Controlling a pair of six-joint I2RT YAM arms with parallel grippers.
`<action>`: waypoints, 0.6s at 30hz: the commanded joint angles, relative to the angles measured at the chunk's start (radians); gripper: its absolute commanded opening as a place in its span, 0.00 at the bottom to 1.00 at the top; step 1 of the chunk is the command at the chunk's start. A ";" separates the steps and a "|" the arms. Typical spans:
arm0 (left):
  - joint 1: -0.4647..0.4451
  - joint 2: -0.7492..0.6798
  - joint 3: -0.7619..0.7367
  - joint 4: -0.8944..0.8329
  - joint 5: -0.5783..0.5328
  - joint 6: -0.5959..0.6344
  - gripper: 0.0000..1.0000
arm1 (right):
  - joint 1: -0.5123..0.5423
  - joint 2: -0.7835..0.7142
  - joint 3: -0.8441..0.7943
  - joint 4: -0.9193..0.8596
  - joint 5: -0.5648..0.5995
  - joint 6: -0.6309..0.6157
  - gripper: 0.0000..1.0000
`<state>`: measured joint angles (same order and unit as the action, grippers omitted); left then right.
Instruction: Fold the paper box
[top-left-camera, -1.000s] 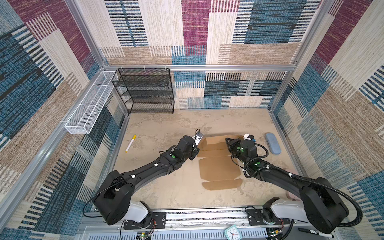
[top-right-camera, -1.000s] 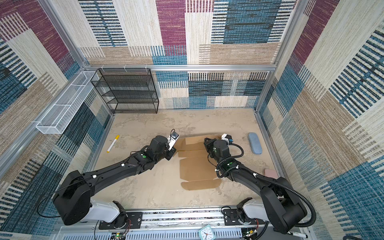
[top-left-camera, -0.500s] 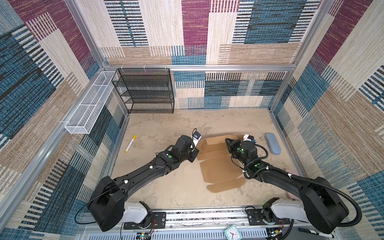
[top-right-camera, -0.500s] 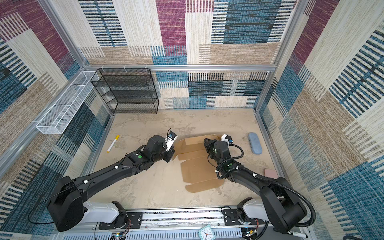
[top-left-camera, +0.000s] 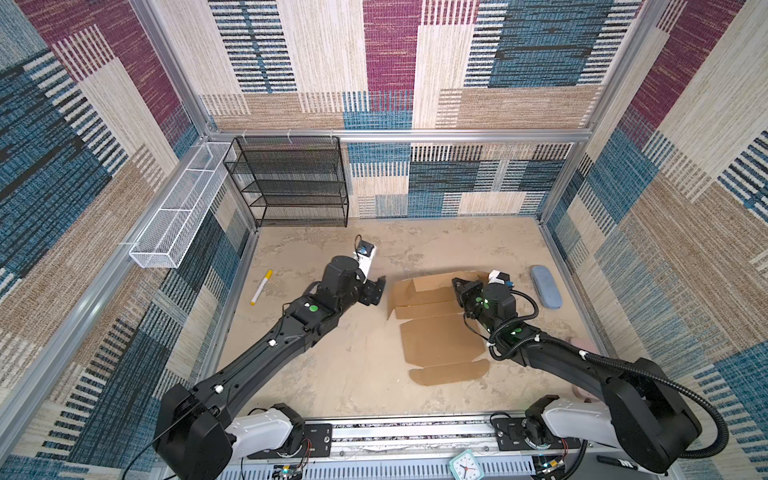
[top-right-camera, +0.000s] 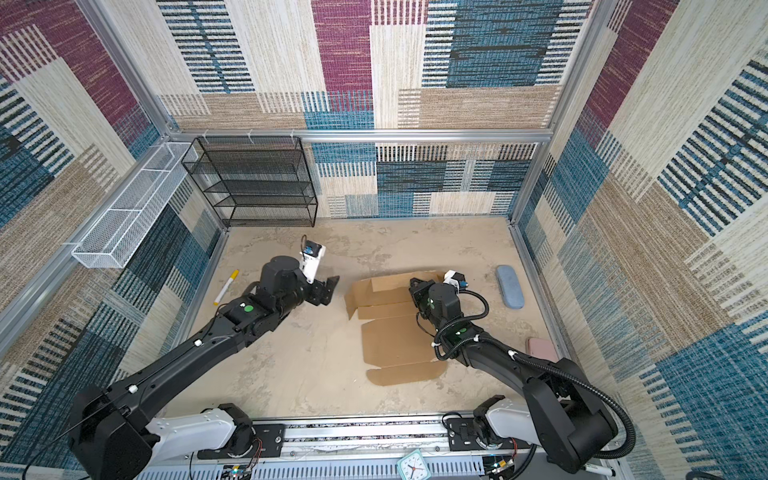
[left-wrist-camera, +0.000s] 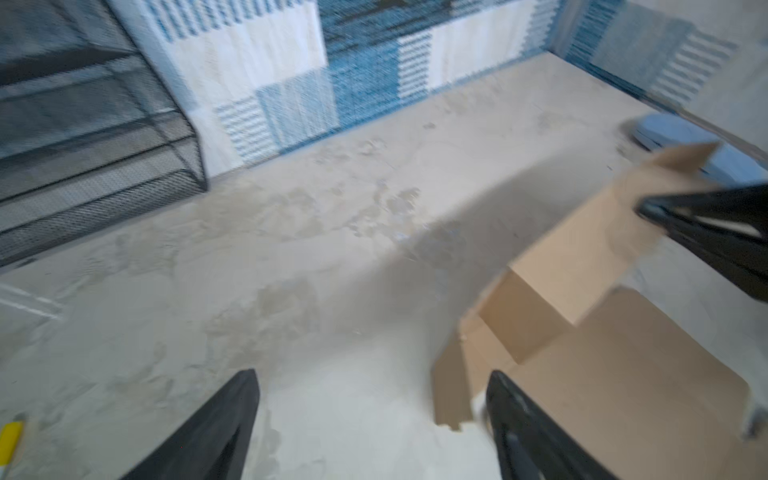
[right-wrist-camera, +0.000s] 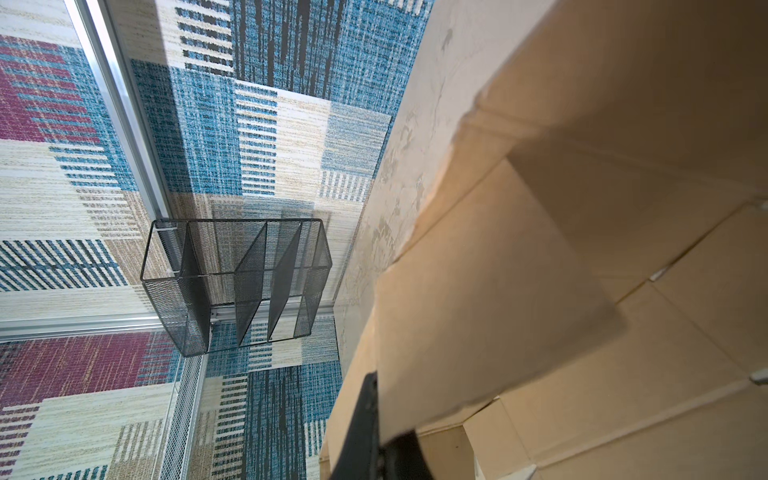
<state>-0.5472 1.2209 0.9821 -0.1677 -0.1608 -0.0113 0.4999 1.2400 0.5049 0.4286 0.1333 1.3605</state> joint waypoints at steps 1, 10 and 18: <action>0.112 0.050 0.036 -0.021 0.056 -0.010 0.93 | -0.001 -0.005 -0.003 -0.029 0.005 -0.001 0.00; 0.179 0.357 0.159 -0.080 0.355 0.014 0.99 | 0.000 0.011 -0.002 -0.020 -0.018 0.007 0.00; 0.139 0.483 0.199 -0.087 0.471 0.013 0.99 | 0.000 0.013 -0.003 -0.019 -0.020 0.011 0.00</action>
<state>-0.3912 1.6829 1.1603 -0.2535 0.2371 -0.0044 0.4999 1.2469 0.5037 0.4335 0.1230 1.3651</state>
